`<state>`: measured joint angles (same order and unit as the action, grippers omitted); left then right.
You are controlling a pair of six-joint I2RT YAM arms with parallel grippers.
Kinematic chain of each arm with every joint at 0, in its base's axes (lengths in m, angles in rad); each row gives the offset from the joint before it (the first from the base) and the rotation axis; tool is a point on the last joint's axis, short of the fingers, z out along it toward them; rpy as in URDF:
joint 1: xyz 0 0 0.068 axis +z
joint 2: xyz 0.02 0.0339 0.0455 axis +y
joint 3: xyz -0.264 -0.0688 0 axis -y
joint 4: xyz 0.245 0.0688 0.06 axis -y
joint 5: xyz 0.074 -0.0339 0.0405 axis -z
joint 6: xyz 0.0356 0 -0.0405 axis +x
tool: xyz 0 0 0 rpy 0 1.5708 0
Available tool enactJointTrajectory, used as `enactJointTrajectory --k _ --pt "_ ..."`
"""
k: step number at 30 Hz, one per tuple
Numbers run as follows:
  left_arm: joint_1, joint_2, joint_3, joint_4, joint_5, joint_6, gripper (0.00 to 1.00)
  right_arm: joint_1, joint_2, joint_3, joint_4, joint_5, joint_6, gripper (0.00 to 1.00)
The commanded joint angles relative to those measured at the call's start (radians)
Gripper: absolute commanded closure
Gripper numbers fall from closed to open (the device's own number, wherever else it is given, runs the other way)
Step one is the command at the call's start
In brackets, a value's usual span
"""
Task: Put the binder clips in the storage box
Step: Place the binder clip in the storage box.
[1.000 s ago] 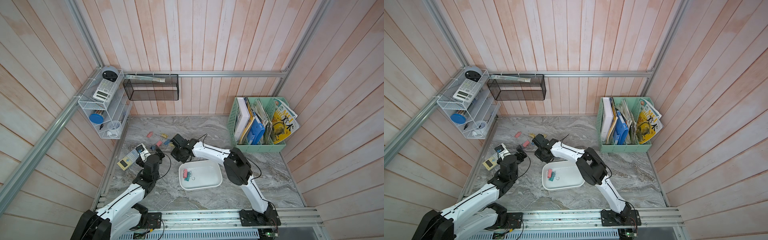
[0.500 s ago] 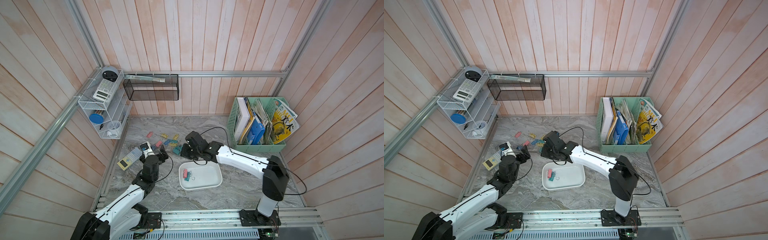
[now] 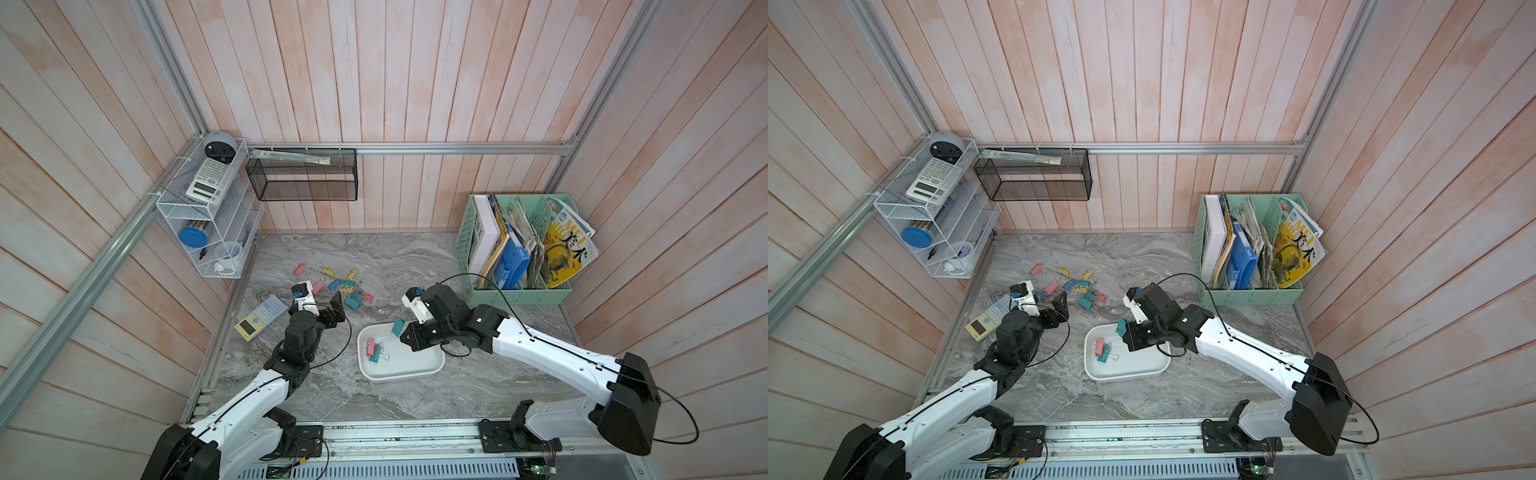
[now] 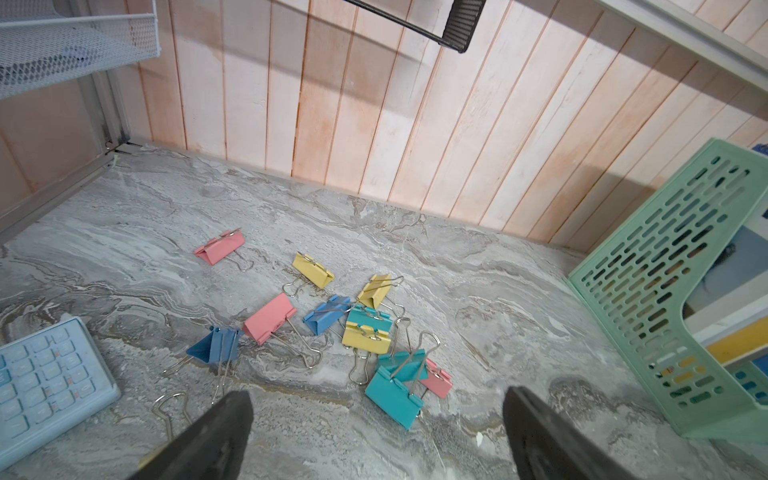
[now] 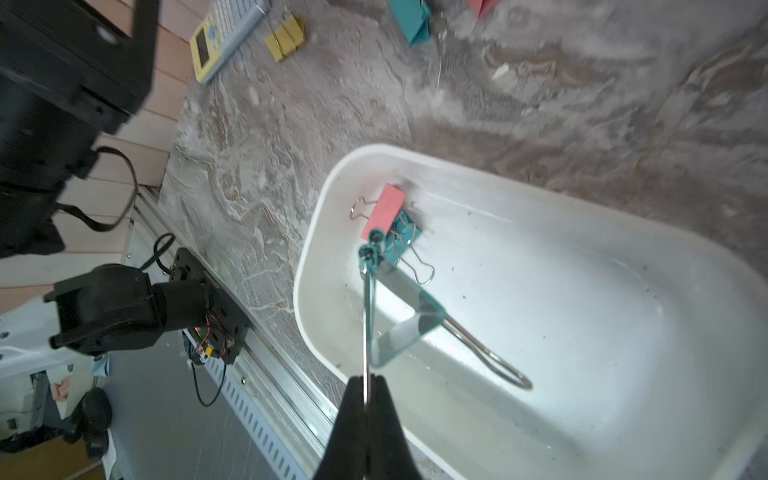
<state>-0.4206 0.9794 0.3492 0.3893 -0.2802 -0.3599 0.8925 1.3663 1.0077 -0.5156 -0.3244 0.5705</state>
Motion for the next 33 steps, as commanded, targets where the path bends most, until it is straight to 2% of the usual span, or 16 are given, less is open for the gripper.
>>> enactJointTrajectory --k 1,8,12,17,21,25,30,31,33 --pt "0.002 0.013 -0.003 0.016 0.033 0.031 0.00 0.011 0.086 -0.018 -0.021 -0.184 -0.020 1.00" --pt "0.002 0.034 0.013 -0.006 0.014 0.015 0.00 0.040 0.287 0.036 -0.045 -0.272 -0.052 1.00" --pt "0.002 0.042 0.019 -0.013 0.013 0.015 0.00 0.061 0.390 0.099 -0.075 -0.281 -0.085 1.00" --pt "0.002 0.041 0.018 -0.014 0.003 0.018 0.00 0.073 0.444 0.109 -0.053 -0.294 -0.071 1.00" --pt "0.003 0.042 0.020 -0.015 0.004 0.013 0.00 0.072 0.423 0.108 -0.039 -0.271 -0.057 0.81" --pt "0.002 0.050 0.031 -0.031 -0.034 0.001 0.00 0.063 0.338 0.103 -0.045 -0.203 -0.059 0.66" --pt "0.007 0.062 0.077 -0.121 -0.164 -0.019 0.00 0.000 0.142 0.062 -0.030 -0.092 -0.073 0.57" --pt "0.014 0.074 0.096 -0.155 -0.189 -0.031 0.02 -0.020 0.085 0.044 -0.009 -0.057 -0.075 0.54" --pt "0.056 0.114 0.154 -0.255 -0.219 -0.097 0.06 -0.061 -0.045 -0.018 0.065 0.040 -0.068 0.41"
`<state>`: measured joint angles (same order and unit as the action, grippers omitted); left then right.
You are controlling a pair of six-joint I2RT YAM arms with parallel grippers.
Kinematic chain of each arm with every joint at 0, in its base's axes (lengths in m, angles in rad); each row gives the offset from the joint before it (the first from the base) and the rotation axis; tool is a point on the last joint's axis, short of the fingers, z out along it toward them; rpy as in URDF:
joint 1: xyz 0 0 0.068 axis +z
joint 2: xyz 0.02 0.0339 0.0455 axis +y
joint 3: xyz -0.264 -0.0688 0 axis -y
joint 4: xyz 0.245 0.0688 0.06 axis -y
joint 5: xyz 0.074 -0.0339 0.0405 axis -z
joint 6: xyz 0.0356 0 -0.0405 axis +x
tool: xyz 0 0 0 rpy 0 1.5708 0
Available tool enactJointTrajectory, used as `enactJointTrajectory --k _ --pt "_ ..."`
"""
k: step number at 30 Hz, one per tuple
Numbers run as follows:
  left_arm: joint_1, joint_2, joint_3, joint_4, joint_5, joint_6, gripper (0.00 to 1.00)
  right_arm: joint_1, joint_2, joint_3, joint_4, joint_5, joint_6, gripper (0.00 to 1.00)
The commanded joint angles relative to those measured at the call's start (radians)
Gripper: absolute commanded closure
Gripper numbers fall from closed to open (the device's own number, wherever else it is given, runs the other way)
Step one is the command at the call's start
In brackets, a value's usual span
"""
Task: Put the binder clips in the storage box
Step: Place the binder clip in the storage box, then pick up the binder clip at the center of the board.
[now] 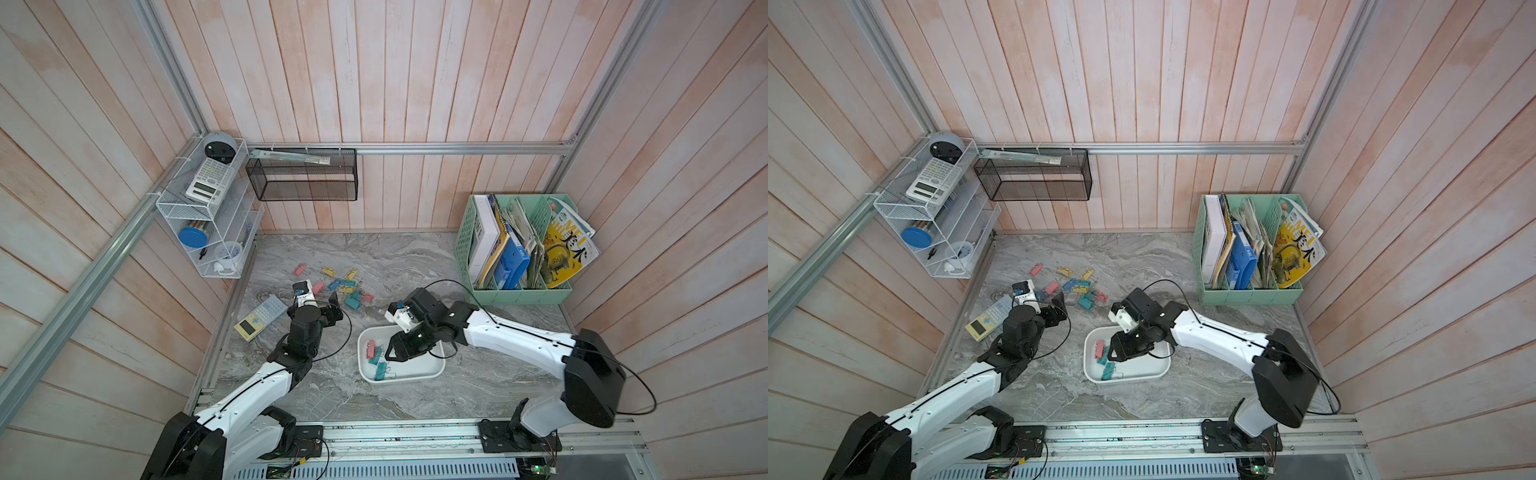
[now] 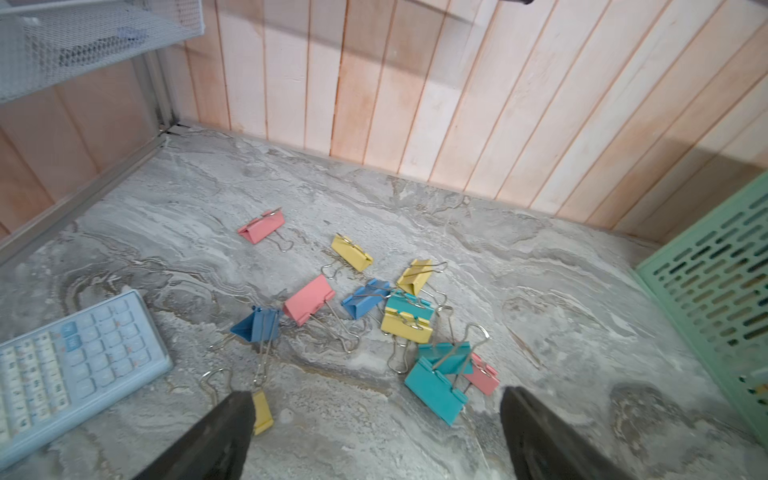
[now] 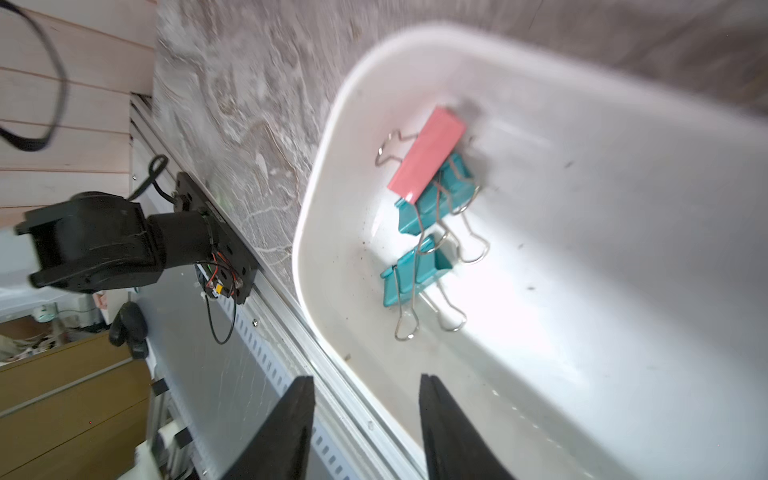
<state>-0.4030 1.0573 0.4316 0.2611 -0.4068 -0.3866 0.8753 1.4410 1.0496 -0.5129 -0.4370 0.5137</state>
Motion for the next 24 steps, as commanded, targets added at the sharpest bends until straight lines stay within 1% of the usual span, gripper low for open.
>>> enactJointTrajectory --k 1,2,3,5,6,9,10,12,13,14,15,17,19,21,24 --pt "0.063 0.060 0.099 -0.166 -0.082 -0.101 0.07 -0.060 -0.177 -0.092 0.103 0.207 0.005 0.33" --pt "0.096 0.089 0.127 -0.203 -0.064 -0.130 0.08 -0.070 -0.246 -0.145 0.161 0.282 0.044 0.26" --pt "0.128 0.122 0.153 -0.243 -0.039 -0.160 0.09 -0.073 -0.310 -0.205 0.244 0.343 0.052 0.20" --pt "0.195 0.177 0.197 -0.283 0.037 -0.214 0.11 -0.085 -0.421 -0.308 0.385 0.416 0.064 0.09" --pt "0.234 0.196 0.203 -0.268 0.083 -0.232 0.11 -0.096 -0.460 -0.342 0.428 0.436 0.077 0.06" --pt "0.329 0.237 0.198 -0.190 0.192 -0.253 0.14 -0.137 -0.500 -0.379 0.475 0.420 0.105 0.04" --pt "0.351 0.251 0.204 -0.188 0.209 -0.249 0.16 -0.143 -0.498 -0.379 0.470 0.412 0.109 0.04" --pt "0.405 0.290 0.217 -0.175 0.277 -0.245 0.22 -0.148 -0.486 -0.369 0.442 0.396 0.109 0.04" --pt "0.428 0.309 0.218 -0.161 0.313 -0.244 0.27 -0.147 -0.480 -0.367 0.434 0.390 0.109 0.04" --pt "0.454 0.332 0.218 -0.141 0.372 -0.241 0.38 -0.148 -0.474 -0.370 0.430 0.384 0.115 0.04" --pt "0.475 0.353 0.215 -0.118 0.427 -0.229 0.46 -0.148 -0.472 -0.377 0.433 0.380 0.124 0.04" --pt "0.499 0.392 0.214 -0.102 0.476 -0.213 0.55 -0.149 -0.471 -0.396 0.458 0.363 0.141 0.05" --pt "0.527 0.423 0.212 -0.086 0.520 -0.227 0.57 -0.148 -0.475 -0.414 0.482 0.352 0.158 0.05" --pt "0.551 0.455 0.216 -0.051 0.598 -0.234 0.57 -0.149 -0.476 -0.428 0.508 0.350 0.175 0.05" --pt "0.562 0.488 0.241 -0.065 0.616 -0.240 0.57 -0.149 -0.476 -0.440 0.535 0.342 0.193 0.05"
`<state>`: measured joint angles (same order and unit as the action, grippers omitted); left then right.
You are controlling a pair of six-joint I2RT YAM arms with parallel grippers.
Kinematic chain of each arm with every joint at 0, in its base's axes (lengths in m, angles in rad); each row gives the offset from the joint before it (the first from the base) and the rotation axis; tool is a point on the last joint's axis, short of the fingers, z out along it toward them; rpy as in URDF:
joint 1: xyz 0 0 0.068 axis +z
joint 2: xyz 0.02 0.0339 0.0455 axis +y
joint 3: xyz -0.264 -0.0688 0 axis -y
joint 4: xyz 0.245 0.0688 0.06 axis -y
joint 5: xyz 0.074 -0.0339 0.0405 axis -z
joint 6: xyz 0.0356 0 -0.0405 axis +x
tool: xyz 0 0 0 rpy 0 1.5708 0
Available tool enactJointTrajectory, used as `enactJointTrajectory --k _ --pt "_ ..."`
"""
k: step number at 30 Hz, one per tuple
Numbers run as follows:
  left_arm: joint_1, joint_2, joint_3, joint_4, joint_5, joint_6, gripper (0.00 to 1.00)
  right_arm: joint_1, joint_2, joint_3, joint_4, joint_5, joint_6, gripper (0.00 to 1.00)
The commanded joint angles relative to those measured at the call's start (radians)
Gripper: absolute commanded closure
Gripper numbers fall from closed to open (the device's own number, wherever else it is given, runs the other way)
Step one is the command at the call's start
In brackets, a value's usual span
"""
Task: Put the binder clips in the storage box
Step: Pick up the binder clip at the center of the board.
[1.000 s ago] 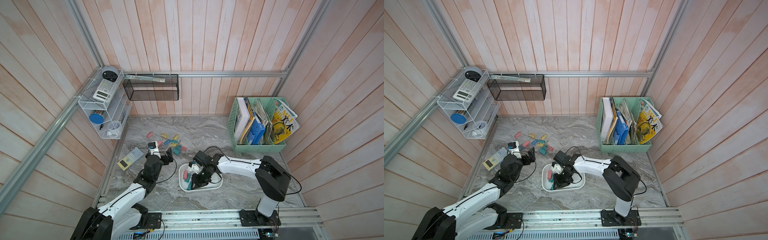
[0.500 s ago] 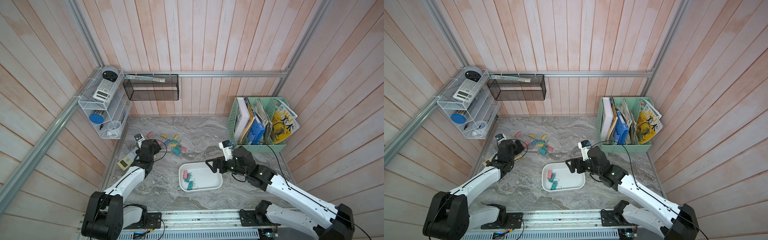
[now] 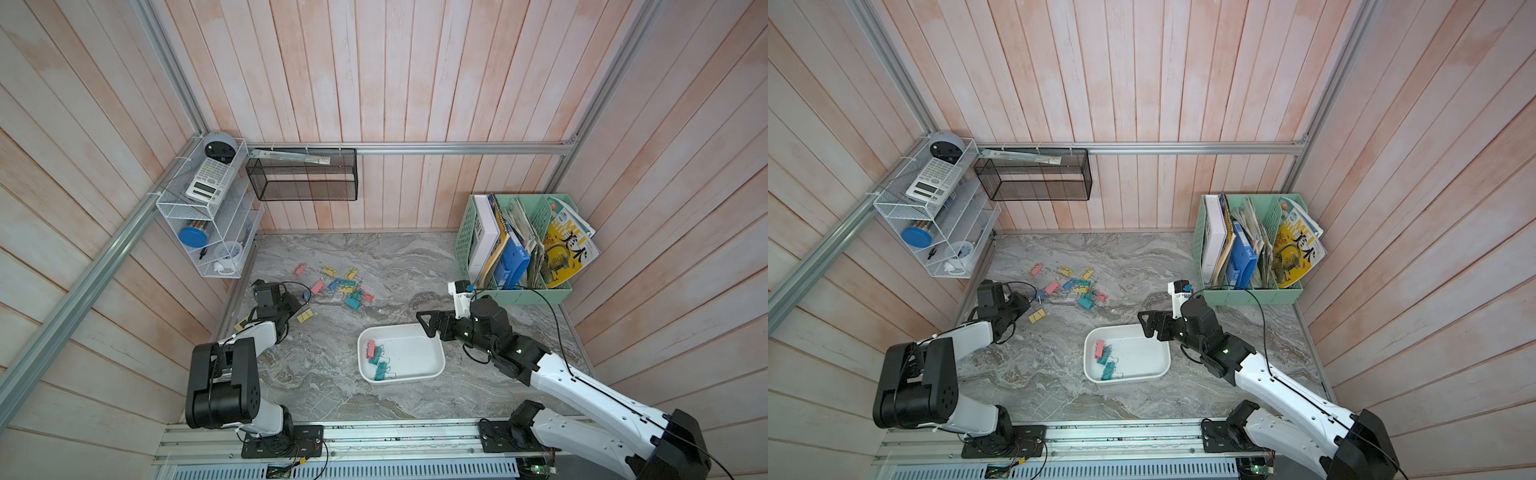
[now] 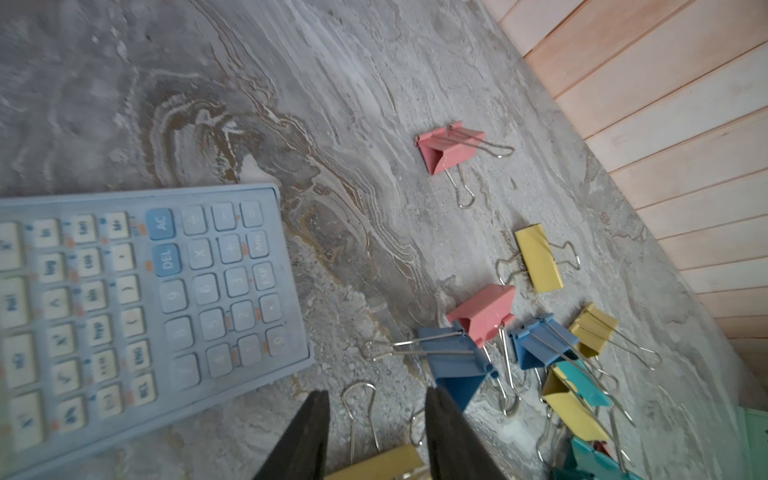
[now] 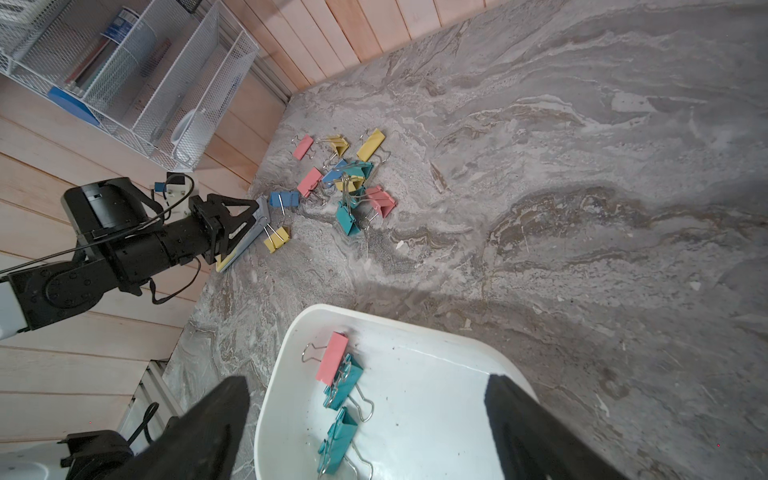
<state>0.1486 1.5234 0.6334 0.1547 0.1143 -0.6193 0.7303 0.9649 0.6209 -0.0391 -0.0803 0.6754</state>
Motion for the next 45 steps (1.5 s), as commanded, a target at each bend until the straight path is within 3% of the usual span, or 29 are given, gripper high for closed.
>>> enactJointTrajectory --k 1,11,15,17,22,25,35,37,41,45 --pt "0.012 0.028 0.041 0.043 0.098 -0.009 0.57 -0.004 0.001 -0.012 0.065 -0.016 0.036 0.04" --pt "0.014 0.031 0.015 0.048 0.151 -0.021 0.64 -0.004 0.015 -0.016 0.084 -0.023 0.061 0.04" --pt "0.014 0.012 -0.013 0.042 0.118 -0.021 0.55 -0.004 0.025 -0.010 0.087 -0.029 0.062 0.05" --pt "0.014 0.015 -0.014 0.041 0.133 -0.016 0.55 -0.005 0.033 -0.006 0.090 -0.033 0.061 0.05" --pt "0.013 0.016 -0.010 0.010 0.163 -0.023 0.65 -0.004 0.053 0.008 0.089 -0.049 0.069 0.05" --pt "0.011 -0.013 -0.026 -0.003 0.159 -0.026 0.80 -0.004 0.055 0.004 0.097 -0.050 0.076 0.04" --pt "-0.047 -0.078 -0.046 -0.061 0.112 -0.021 0.90 -0.004 0.072 0.002 0.112 -0.070 0.091 0.05" --pt "-0.080 -0.092 -0.047 -0.076 0.067 -0.005 0.81 -0.004 0.072 0.002 0.116 -0.074 0.091 0.05" --pt "-0.126 -0.104 -0.047 -0.121 -0.057 0.026 0.46 -0.004 0.071 0.004 0.114 -0.083 0.090 0.05" --pt "-0.170 -0.116 -0.016 -0.195 -0.168 0.059 0.39 -0.004 0.073 0.008 0.110 -0.086 0.088 0.05"
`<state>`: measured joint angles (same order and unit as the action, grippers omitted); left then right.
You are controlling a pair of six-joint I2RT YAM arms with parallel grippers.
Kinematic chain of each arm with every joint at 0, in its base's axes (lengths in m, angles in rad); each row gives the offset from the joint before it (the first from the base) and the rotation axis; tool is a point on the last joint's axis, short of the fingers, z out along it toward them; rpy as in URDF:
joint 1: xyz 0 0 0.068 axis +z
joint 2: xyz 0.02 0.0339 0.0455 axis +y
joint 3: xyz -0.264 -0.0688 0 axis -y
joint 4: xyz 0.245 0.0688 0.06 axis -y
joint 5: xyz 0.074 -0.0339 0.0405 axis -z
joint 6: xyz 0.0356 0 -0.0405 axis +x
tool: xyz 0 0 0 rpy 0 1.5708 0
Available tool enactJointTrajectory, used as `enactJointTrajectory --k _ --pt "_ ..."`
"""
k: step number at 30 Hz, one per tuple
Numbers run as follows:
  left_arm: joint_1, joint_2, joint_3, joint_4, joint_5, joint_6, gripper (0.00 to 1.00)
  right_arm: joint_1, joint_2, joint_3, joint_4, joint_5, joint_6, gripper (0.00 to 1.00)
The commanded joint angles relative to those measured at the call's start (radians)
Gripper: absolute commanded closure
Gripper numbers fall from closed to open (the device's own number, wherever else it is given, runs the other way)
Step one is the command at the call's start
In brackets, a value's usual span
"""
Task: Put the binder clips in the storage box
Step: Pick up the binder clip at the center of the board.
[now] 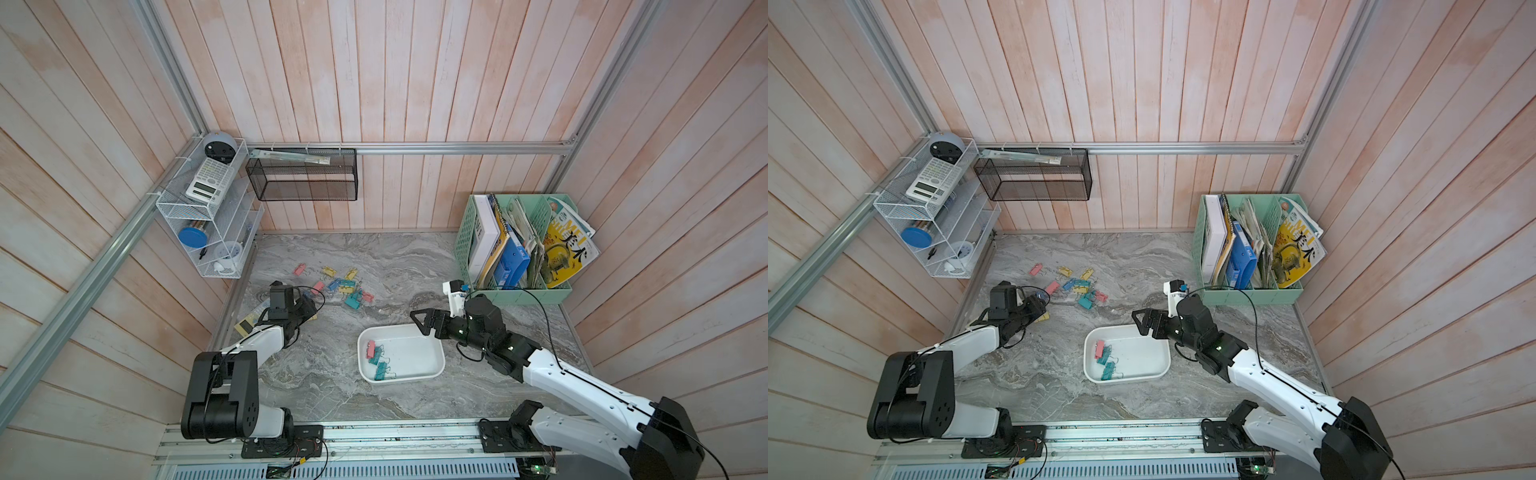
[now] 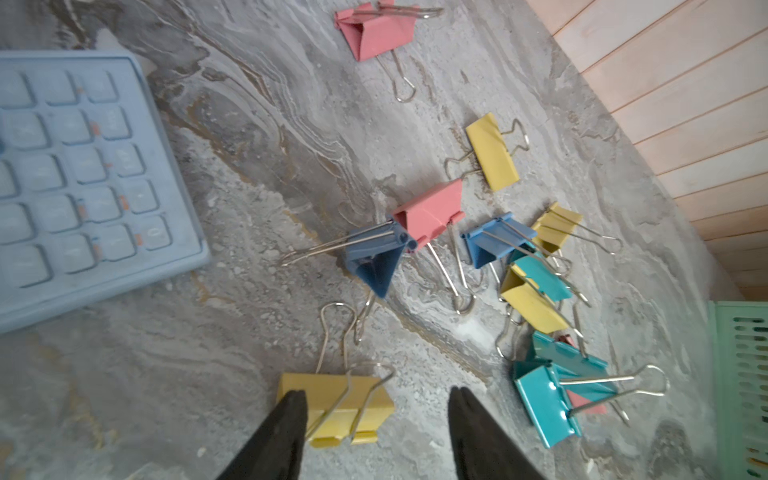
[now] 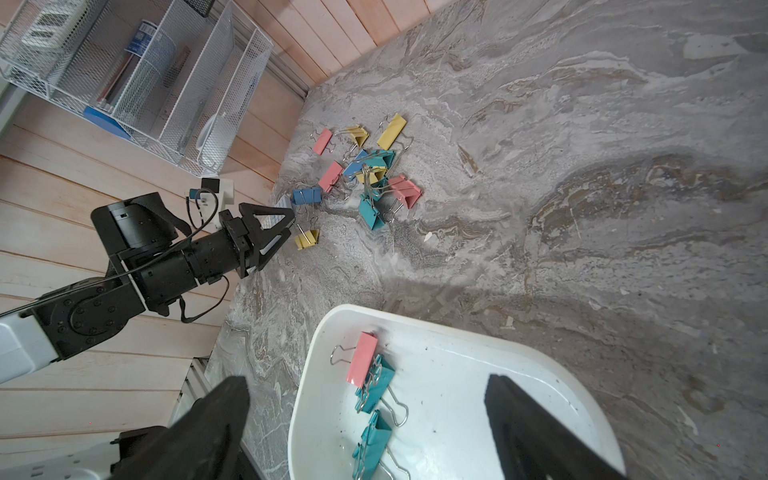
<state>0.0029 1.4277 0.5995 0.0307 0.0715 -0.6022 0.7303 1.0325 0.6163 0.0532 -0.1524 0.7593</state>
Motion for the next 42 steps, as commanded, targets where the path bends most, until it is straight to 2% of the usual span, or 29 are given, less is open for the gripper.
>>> enactJointTrajectory --k 1,4,7,10,15,19,27,34,37,42 --pt "-0.039 -0.018 0.027 -0.084 -0.143 0.049 0.39 -0.004 0.007 0.013 0.017 -0.013 0.004 0.04" --pt "-0.107 0.018 0.106 -0.185 -0.260 0.068 0.44 -0.004 0.018 0.014 0.027 -0.016 0.011 0.05" --pt "-0.202 0.085 0.231 -0.363 -0.511 0.055 0.52 -0.005 0.027 0.019 0.035 -0.025 0.020 0.05" --pt "-0.259 0.166 0.349 -0.539 -0.714 0.004 0.53 -0.003 0.029 0.020 0.034 -0.029 0.023 0.05" --pt "-0.314 0.264 0.465 -0.645 -0.834 -0.015 0.51 -0.005 0.023 0.014 0.032 -0.030 0.020 0.05" --pt "-0.320 0.339 0.522 -0.681 -0.821 -0.056 0.51 -0.003 0.014 0.013 0.023 -0.029 0.017 0.05" --pt "-0.321 0.411 0.555 -0.680 -0.758 -0.096 0.62 -0.004 0.005 0.005 0.010 -0.027 0.013 0.04" --pt "-0.322 0.404 0.547 -0.697 -0.766 -0.101 0.81 -0.003 0.003 0.011 0.008 -0.029 0.009 0.04" --pt "-0.322 0.392 0.542 -0.699 -0.758 -0.094 0.85 -0.003 0.005 0.019 0.005 -0.030 0.007 0.04" --pt "-0.321 0.343 0.526 -0.696 -0.736 -0.074 1.00 -0.004 -0.002 0.020 -0.003 -0.030 0.002 0.04"
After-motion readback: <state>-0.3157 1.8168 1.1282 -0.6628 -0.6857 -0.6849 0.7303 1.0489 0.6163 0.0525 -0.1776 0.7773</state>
